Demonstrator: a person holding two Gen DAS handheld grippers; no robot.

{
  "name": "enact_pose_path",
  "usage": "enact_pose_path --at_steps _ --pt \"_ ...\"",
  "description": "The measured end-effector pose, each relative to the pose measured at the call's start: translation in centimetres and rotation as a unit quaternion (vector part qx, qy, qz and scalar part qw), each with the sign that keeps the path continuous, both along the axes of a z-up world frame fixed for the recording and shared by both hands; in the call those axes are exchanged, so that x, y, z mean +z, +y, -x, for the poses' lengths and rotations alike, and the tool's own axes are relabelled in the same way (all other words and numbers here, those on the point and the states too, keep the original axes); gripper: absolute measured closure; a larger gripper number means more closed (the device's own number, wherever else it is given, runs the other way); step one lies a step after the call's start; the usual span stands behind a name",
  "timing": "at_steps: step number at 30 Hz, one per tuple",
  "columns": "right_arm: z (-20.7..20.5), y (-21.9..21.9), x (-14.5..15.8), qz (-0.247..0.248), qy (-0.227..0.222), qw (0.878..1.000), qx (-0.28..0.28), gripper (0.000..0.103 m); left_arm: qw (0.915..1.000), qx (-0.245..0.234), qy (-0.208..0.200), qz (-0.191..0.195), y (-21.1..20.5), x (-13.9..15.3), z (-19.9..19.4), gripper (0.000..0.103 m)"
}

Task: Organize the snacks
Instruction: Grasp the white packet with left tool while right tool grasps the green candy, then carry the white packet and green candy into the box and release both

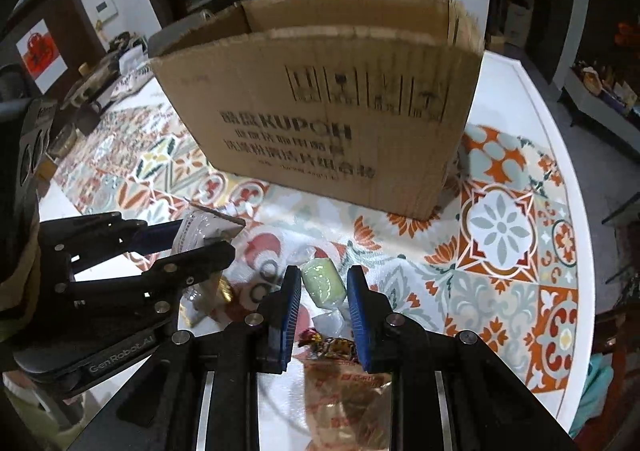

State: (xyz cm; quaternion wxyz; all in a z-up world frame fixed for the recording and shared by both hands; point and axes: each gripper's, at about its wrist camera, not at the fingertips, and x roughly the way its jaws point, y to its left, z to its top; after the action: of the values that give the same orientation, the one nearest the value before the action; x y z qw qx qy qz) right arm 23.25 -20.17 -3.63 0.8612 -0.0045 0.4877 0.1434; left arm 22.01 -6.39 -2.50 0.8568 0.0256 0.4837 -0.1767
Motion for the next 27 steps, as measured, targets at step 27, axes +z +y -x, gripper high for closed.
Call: enact_pose_path --at_steps 27 --pt "1.2 1.5 11.9 -0.023 -0.125 0.992 -0.014 0.078 0.9916 0.002 -0.127 0.024 1.2 12.2 0.0 0.074"
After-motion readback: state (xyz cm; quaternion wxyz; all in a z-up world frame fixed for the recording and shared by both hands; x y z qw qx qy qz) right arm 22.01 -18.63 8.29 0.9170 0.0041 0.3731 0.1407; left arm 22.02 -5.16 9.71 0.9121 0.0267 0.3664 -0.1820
